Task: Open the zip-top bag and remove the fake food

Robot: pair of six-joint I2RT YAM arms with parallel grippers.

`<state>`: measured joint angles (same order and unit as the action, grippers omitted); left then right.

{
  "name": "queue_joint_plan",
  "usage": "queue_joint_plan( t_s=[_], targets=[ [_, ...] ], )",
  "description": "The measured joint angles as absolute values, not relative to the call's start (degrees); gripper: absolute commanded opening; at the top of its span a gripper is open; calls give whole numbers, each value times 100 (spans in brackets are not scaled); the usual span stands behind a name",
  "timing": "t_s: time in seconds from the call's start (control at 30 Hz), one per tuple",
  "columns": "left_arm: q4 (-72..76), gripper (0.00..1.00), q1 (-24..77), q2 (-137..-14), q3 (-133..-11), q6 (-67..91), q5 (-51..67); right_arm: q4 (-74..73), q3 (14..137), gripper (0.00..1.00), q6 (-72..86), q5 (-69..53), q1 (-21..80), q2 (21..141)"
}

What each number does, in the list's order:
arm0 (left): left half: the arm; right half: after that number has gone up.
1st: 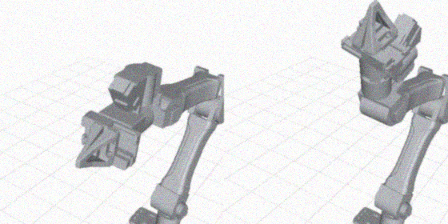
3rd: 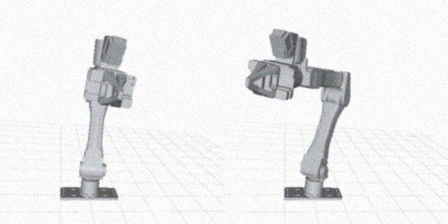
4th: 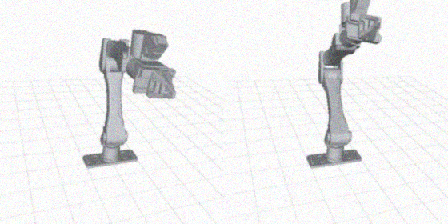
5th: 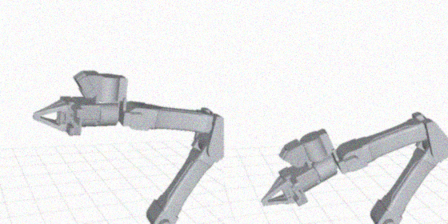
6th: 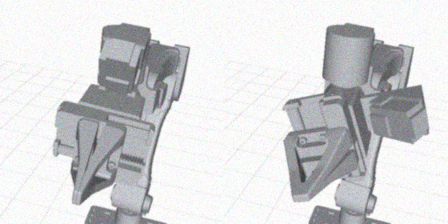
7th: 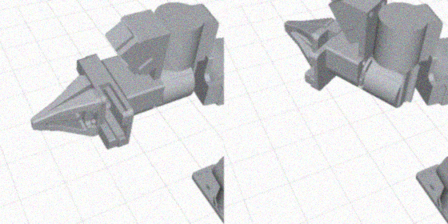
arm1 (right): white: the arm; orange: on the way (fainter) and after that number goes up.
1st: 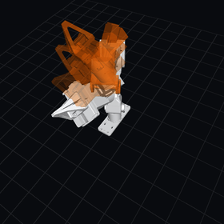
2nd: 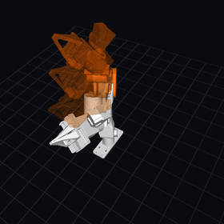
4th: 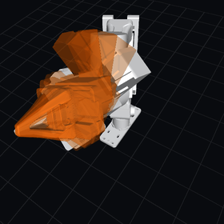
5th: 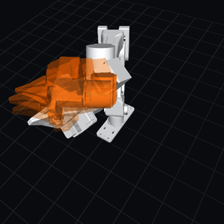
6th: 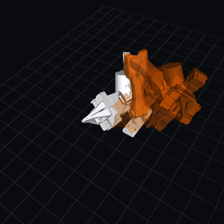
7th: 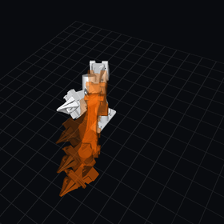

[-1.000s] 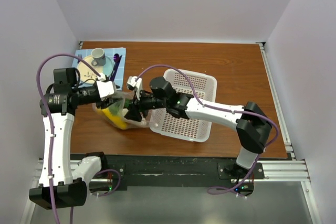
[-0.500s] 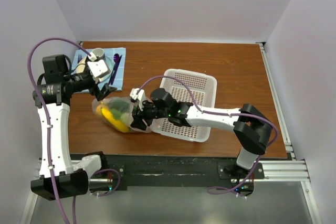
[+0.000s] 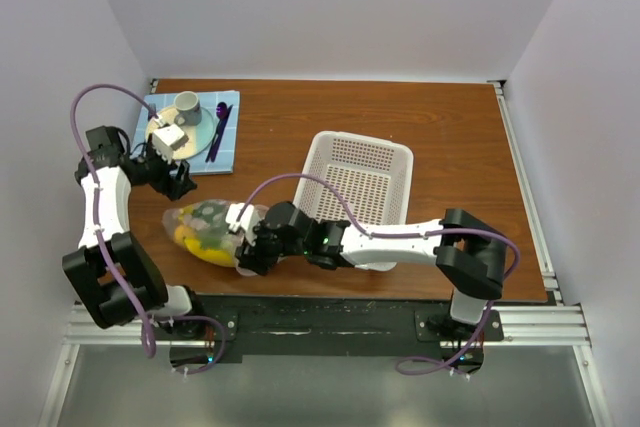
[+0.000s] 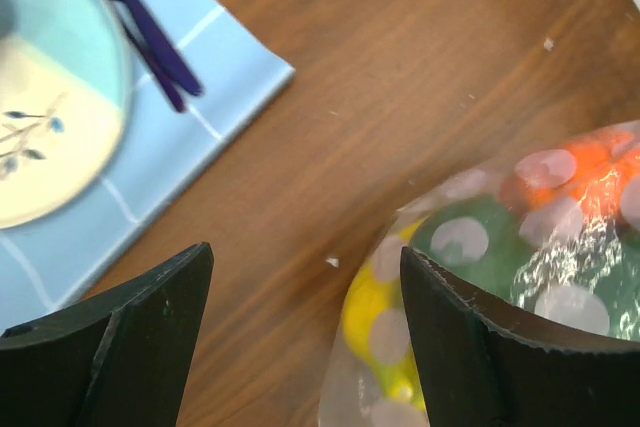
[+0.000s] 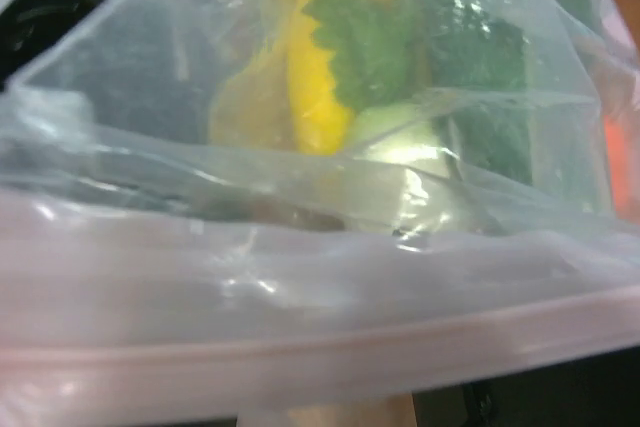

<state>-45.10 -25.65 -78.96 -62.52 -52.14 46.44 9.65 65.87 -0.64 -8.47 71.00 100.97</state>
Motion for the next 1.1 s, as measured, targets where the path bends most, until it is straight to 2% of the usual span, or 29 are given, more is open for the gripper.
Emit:
queue_joint_plan(
  t_s=[0.33, 0.67, 0.93, 1.1],
  targets=[
    [-5601, 77, -2563, -8307, -5937, -6676, 4895, 978, 5990, 57, -478, -21, 7400, 10195],
    [-6040, 63, -2316, -8582, -5446, -7465, 4469, 1710, 5697, 57, -1402, 1203, 7640, 10403],
    [-5754, 43, -1743, -8617, -5448, -7172, 4259, 2198, 5688, 58, -2394, 1782, 8049, 10580],
    [-5531, 39, -1365, -8735, -5454, -6801, 4215, 2561, 5618, 58, -2950, 2040, 8342, 10586]
  ],
)
